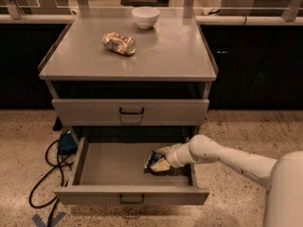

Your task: Place rxbar blueberry into middle drawer

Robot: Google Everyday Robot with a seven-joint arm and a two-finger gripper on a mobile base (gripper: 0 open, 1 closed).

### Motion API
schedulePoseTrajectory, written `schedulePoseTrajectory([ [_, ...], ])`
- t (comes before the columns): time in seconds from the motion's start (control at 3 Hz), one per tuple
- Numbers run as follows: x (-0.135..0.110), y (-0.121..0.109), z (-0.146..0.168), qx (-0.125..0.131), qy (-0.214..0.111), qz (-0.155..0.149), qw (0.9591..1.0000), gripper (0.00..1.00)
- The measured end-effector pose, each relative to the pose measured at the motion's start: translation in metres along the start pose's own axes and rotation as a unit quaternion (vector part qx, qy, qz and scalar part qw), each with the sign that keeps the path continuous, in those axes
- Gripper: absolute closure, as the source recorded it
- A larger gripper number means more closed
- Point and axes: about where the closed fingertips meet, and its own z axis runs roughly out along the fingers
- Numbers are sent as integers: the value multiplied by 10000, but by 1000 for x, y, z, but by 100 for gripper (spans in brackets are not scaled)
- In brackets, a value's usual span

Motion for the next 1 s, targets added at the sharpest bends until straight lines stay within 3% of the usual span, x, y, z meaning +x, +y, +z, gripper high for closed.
schedulePoseTrajectory([
  [1.0,0,0,0,-1,0,0,10000,12],
])
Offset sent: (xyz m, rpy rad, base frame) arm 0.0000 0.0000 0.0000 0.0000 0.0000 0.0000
